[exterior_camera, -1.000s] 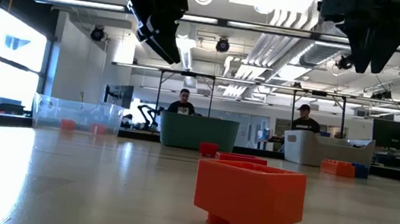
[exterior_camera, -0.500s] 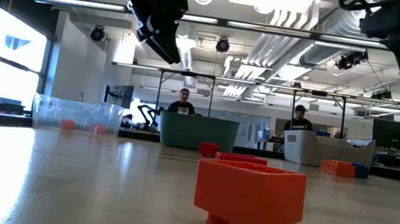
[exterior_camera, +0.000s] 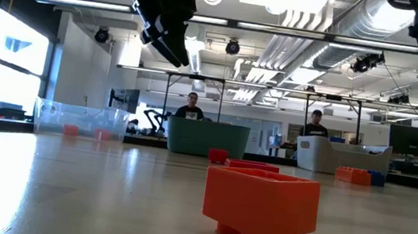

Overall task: Sort & place blocks by color
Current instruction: Put the orange game piece into the transparent bin

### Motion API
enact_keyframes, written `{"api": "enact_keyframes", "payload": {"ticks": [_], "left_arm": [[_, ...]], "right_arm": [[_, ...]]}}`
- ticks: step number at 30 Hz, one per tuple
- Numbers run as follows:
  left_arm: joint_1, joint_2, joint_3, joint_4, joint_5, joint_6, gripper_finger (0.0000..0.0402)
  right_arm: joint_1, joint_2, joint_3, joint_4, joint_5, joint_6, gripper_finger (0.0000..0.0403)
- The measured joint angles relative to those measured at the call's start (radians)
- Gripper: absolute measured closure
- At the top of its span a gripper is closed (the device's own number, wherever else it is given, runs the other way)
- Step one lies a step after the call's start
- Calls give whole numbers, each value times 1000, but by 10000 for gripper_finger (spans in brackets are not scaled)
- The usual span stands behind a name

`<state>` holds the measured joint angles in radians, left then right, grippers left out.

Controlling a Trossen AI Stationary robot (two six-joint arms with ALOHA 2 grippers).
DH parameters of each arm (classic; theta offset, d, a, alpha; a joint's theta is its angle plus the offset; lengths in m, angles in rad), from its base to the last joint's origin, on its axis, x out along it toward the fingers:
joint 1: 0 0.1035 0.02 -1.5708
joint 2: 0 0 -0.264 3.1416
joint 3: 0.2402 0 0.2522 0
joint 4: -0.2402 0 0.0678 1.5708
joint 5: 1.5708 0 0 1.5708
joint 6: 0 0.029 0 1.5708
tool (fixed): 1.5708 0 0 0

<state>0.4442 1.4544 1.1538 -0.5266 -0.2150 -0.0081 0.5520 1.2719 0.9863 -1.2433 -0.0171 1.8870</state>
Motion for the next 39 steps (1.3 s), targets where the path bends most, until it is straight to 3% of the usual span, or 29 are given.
{"api": "enact_keyframes", "payload": {"ticks": [9, 19, 25, 35, 39], "left_arm": [[0, 0, 0, 0, 2, -52, 178], [0, 0, 0, 0, 2, -94, 178], [0, 0, 0, 0, 2, -94, 178], [0, 0, 0, 0, 3, -94, 178], [0, 0, 0, 0, 3, -94, 178]], "right_arm": [[135, 1, -115, 191, -87, 194, 160], [217, 1, -258, 439, -108, 384, 155], [225, 46, -319, 527, -165, 391, 155], [228, 190, -321, 635, -169, 379, 156], [227, 229, -318, 686, -182, 384, 185]]}}
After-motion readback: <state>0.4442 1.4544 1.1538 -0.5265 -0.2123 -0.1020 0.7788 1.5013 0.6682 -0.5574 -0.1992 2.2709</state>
